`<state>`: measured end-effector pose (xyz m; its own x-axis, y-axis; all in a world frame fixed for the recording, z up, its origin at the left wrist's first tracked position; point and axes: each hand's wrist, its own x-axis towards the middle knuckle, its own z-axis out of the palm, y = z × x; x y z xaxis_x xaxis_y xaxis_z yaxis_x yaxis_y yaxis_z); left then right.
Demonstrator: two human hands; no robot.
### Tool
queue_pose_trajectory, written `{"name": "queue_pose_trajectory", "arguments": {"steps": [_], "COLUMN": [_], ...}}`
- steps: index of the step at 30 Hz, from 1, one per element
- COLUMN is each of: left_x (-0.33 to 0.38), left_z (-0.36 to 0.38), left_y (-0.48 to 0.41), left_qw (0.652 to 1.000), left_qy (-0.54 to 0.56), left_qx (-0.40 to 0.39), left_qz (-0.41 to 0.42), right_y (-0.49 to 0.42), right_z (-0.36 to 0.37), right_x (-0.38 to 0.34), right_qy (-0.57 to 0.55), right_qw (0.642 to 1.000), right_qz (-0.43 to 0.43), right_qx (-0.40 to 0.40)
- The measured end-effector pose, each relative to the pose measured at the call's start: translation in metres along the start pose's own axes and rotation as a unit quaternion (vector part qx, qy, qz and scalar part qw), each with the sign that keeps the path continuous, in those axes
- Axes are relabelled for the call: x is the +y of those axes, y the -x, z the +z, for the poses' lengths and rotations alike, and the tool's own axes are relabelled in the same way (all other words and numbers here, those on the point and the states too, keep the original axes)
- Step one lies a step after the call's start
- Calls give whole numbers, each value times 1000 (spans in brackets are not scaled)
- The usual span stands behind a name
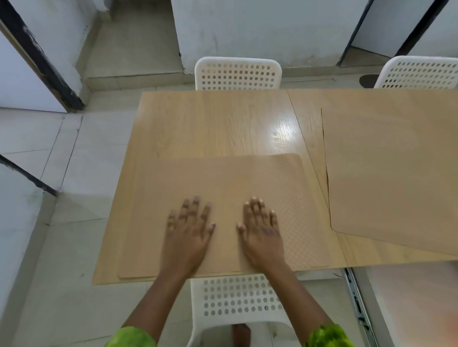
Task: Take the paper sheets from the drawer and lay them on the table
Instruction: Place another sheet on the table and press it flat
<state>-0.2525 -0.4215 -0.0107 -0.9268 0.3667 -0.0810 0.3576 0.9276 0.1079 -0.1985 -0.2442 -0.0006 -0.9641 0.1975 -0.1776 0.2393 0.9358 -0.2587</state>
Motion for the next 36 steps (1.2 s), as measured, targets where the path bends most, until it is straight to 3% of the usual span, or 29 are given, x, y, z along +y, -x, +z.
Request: {"name": "queue_pose_trajectory", "arguments": {"steps": [6, 13, 16, 23, 27, 31, 36], "left_x": [-53, -47, -30, 49, 109, 191, 281], "left_z": [-8, -18, -32, -61, -66, -64, -55], "left_y": [10, 6, 5, 13, 11, 1, -12], "left_qw": [997, 996, 995, 979, 969, 963, 958], "left_qy": [4, 21, 59, 201, 240, 218, 112], "left_qx": [5, -25, -32, 3, -1, -26, -55], "left_qz": [-73, -79, -69, 15, 64, 154, 258], "right_y": [12, 10, 17, 55, 76, 90, 94], "right_z": [-18, -29, -38, -60, -81, -98, -116], "right_x": [76, 74, 67, 73, 119, 188, 261], "right_qy": [7, -19, -54, -178, -201, -190, -154], "right_qw": [995, 995, 993, 966, 953, 951, 960], "right_qz": [93, 95, 101, 123, 174, 212, 220], "right_qx": [23, -2, 23, 138, 148, 117, 82]}}
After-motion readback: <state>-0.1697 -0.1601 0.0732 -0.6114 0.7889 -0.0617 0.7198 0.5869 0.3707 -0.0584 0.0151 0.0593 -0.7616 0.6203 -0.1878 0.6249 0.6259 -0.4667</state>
